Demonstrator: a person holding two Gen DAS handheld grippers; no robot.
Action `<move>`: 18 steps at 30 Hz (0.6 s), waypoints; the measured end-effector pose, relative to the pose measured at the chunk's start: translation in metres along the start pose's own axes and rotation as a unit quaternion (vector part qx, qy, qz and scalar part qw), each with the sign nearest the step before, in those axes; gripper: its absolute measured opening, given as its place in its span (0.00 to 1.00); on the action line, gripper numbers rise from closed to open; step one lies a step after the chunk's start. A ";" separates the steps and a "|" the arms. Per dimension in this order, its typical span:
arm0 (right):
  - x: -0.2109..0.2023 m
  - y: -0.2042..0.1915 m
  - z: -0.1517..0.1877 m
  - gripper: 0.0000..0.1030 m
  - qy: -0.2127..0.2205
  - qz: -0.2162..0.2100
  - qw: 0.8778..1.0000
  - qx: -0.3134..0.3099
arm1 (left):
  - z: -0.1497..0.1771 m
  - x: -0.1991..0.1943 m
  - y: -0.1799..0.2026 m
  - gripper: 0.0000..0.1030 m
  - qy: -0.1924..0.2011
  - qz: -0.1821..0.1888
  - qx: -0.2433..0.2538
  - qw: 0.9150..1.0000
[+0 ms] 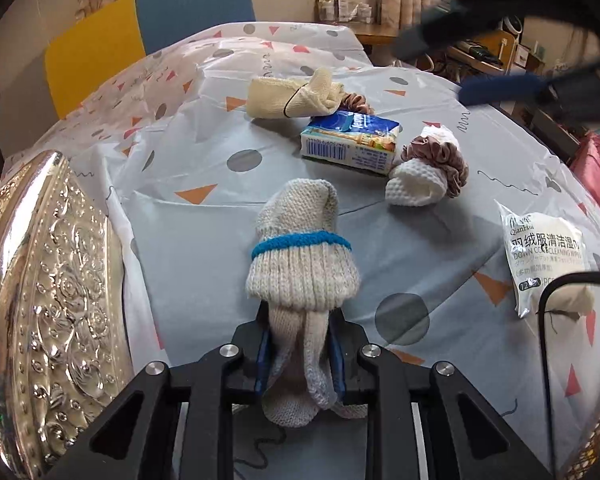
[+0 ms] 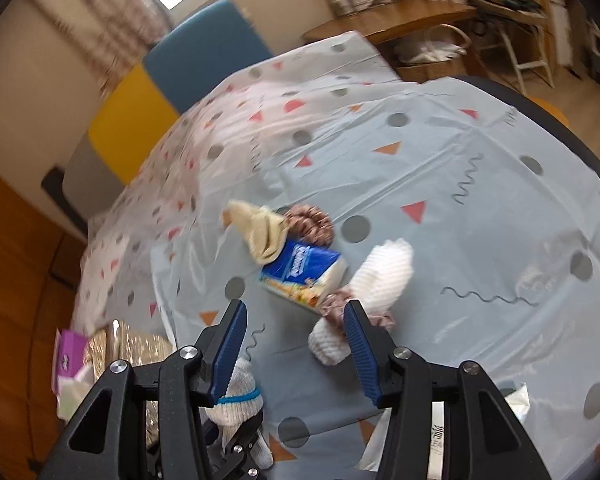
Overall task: Organize soft objects
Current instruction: 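Grasp the white knit glove with the left gripper while the right gripper grasps the beige mesh roll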
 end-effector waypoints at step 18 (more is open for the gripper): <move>0.156 -0.066 -0.010 0.46 -0.147 0.079 0.913 -0.373 | 0.006 -0.005 -0.001 0.24 0.024 0.007 -0.002 1.000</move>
Point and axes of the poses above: each gripper's, at about its wrist camera, not at the fingertips, and x roughly the way its jaws point, y to its right, z to its underside, the point moved 6 cm from there along x, roughly the way its jaws point, and after that the axes turned 15 degrees about y, right-handed, at the moved point
